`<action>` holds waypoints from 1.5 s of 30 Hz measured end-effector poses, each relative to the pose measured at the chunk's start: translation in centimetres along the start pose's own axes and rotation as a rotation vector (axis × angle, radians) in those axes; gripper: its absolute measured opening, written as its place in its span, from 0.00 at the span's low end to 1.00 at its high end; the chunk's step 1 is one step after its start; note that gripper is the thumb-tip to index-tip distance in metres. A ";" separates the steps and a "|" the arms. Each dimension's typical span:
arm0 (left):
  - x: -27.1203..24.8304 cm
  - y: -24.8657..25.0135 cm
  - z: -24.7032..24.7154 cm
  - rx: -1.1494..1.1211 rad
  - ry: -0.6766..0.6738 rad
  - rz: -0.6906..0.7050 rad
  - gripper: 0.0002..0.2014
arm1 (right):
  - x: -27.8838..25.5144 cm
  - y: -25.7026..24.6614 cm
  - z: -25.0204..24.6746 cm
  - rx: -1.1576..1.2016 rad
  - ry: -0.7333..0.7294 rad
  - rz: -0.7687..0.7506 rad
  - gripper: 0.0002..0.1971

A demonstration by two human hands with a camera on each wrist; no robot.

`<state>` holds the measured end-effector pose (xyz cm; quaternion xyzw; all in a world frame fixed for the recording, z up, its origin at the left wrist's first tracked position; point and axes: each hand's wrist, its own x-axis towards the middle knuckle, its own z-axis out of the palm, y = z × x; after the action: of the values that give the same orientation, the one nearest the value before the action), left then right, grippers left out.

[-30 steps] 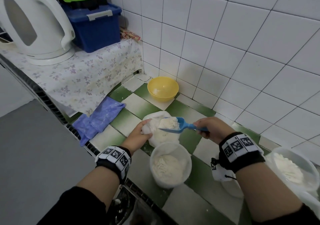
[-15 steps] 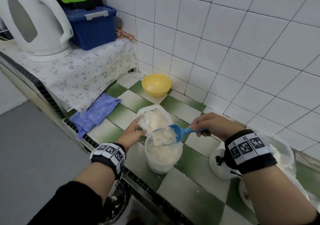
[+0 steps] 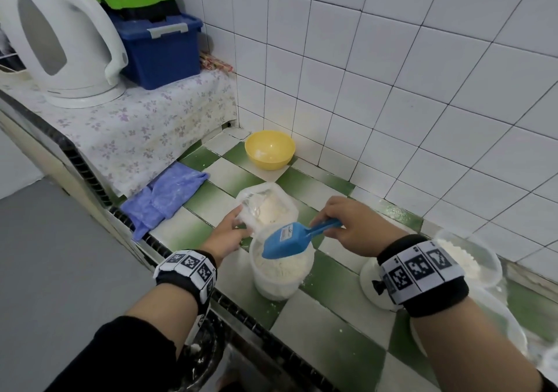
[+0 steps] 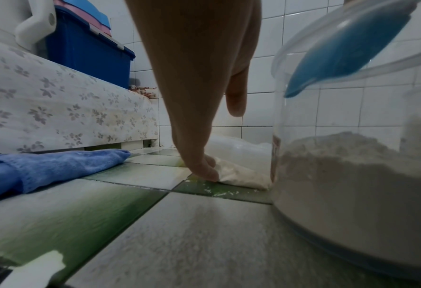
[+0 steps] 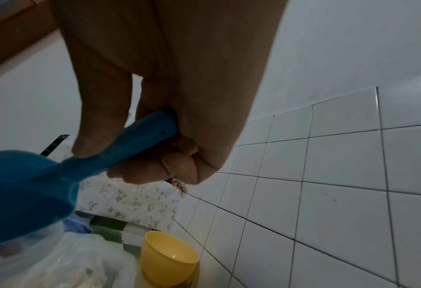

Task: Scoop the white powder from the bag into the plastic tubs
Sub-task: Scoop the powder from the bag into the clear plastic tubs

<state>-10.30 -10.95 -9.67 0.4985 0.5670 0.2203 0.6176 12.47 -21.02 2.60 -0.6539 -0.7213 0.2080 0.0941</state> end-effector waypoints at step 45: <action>7.2 2.2 -0.3 0.061 0.097 0.076 0.27 | 15.3 4.9 0.7 -0.165 -0.384 0.241 0.14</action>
<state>-8.04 -3.89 -11.23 0.5272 0.5833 0.2500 0.5651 14.65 -5.81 -2.23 -0.6892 -0.6573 0.2785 -0.1239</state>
